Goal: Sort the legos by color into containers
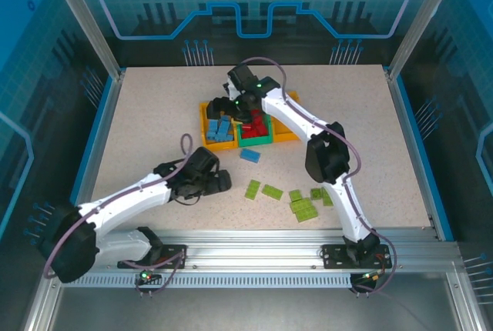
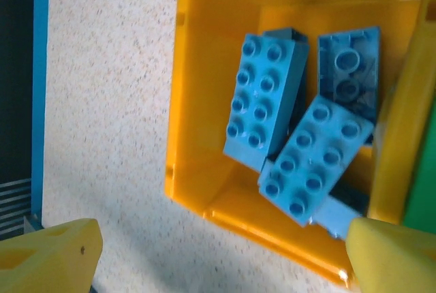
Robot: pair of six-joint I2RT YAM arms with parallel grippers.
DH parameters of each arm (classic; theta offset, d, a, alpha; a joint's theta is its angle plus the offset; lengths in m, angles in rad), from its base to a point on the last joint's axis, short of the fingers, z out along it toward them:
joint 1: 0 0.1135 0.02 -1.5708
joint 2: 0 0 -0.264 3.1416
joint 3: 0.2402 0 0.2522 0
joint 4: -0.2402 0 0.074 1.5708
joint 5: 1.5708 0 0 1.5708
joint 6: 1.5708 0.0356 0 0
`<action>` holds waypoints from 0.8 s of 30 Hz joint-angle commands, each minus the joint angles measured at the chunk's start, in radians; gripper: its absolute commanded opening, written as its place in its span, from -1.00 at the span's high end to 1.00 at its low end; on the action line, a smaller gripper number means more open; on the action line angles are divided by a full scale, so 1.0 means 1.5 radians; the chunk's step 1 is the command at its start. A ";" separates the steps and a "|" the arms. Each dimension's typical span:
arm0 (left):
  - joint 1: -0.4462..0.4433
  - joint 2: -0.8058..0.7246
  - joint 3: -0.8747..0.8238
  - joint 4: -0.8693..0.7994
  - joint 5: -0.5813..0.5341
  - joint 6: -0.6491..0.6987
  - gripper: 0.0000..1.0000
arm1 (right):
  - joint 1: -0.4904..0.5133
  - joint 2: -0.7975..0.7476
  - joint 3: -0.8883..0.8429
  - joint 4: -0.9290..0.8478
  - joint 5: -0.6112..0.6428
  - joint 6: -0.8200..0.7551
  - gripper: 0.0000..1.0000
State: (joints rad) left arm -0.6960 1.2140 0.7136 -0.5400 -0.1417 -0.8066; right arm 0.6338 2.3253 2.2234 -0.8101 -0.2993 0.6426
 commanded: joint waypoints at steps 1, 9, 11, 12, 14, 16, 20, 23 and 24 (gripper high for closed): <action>-0.056 0.063 0.071 0.039 0.008 0.095 -0.92 | -0.009 -0.127 -0.078 -0.004 -0.001 -0.049 -0.87; -0.145 0.266 0.196 -0.012 -0.016 0.160 -0.82 | -0.131 -0.363 -0.397 0.045 0.055 -0.058 -0.89; -0.149 0.297 0.209 -0.005 -0.010 0.163 -0.80 | -0.177 -0.412 -0.465 0.057 0.060 -0.059 -0.89; -0.152 0.312 0.217 -0.003 -0.007 0.167 -0.80 | -0.201 -0.436 -0.494 0.060 0.062 -0.061 -0.89; -0.155 0.342 0.237 -0.008 -0.007 0.174 -0.77 | -0.248 -0.475 -0.543 0.063 0.063 -0.068 -0.90; -0.156 0.372 0.255 -0.015 -0.007 0.180 -0.67 | -0.289 -0.505 -0.585 0.063 0.061 -0.080 -0.91; -0.156 0.418 0.285 -0.022 -0.009 0.187 -0.56 | -0.356 -0.535 -0.639 0.045 0.054 -0.114 -0.91; -0.156 0.439 0.293 -0.023 -0.014 0.191 -0.43 | -0.384 -0.546 -0.672 0.036 0.047 -0.133 -0.91; -0.156 0.444 0.295 -0.023 -0.015 0.194 -0.37 | -0.391 -0.551 -0.681 0.036 0.046 -0.136 -0.91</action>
State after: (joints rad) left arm -0.9215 1.8366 1.1305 -0.5732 -0.1604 -0.5396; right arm 0.0746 1.5322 1.2373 -0.7322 -0.2111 0.4881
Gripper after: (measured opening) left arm 0.700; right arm 0.955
